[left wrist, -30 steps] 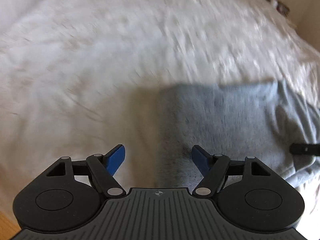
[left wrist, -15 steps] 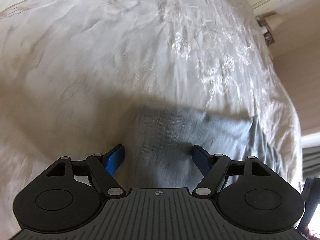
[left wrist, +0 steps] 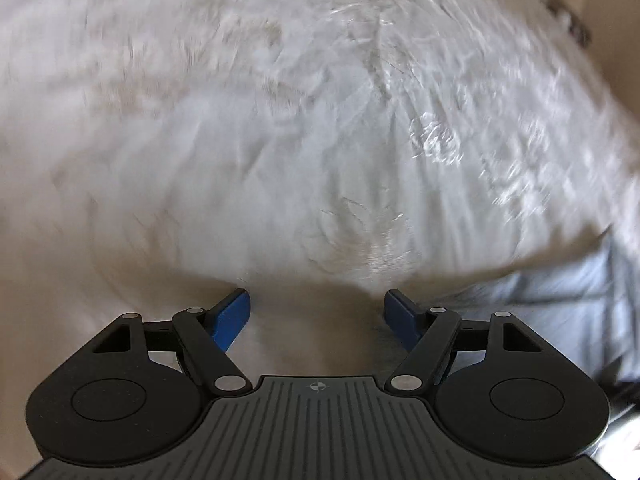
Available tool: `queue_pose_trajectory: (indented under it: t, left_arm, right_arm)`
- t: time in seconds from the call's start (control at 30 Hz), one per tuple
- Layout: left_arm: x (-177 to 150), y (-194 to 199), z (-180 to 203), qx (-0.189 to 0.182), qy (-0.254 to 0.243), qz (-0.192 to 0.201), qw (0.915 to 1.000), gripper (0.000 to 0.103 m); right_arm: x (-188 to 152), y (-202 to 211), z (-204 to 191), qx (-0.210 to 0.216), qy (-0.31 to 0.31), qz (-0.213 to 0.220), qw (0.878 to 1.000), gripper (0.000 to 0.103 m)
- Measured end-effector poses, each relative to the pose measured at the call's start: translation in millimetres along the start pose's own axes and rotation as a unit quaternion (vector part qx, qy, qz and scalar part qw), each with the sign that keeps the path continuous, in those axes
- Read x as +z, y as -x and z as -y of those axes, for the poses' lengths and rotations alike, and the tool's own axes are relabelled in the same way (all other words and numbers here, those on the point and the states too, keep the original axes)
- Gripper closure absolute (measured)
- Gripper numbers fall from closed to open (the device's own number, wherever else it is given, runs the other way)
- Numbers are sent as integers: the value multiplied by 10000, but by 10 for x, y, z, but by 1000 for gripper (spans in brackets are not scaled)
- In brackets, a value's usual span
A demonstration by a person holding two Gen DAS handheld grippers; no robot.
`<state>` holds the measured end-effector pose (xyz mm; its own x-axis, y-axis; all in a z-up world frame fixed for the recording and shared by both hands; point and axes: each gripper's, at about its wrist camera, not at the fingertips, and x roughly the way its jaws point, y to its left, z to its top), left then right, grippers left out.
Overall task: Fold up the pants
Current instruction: 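Lower the held fabric onto the bundle and open the right tool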
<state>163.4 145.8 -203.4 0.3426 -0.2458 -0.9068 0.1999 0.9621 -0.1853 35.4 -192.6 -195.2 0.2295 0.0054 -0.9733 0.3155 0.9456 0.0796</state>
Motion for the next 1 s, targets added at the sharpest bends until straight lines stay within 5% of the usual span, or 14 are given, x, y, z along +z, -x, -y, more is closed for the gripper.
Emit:
queue_pose_trajectory:
  t: [0.07,0.17,0.3,0.4,0.6,0.77,0.83,1.0]
  left_arm:
    - [-6,44,-23,195,-92,-2,9998,31]
    - [-7,96,-143,-201,235,-55,9995,31]
    - [-61,87,-235,-238,411,-256,9985,31]
    - [-139,100,-285,-671,606,-381,9952,31]
    - [-266,357,-246,-898,554,74,9944,31]
    - [-355,135,-23,-1135,200,-273,9930,31]
    - [-419,21,65,-1024,-3,-395,9940,30]
    - [-456,-43,67,-963,114,-281,9949,28]
  right_arm:
    - [25,59,-11,-64,5,93,9999,67]
    - [52,224,-116,-205,256,421,9986,66]
    - [90,408,-379,-391,798,944,9916,64]
    - [173,474,-581,-8,1072,1068,9885,64]
    - [406,463,-1028,147,1566,1276,9793,63]
    - [564,640,-1280,-102,1853,1833,9654,62]
    - [648,708,-1362,240,2043,1773,9624,59]
    - [857,459,-1671,1218,2565,850,9551,56]
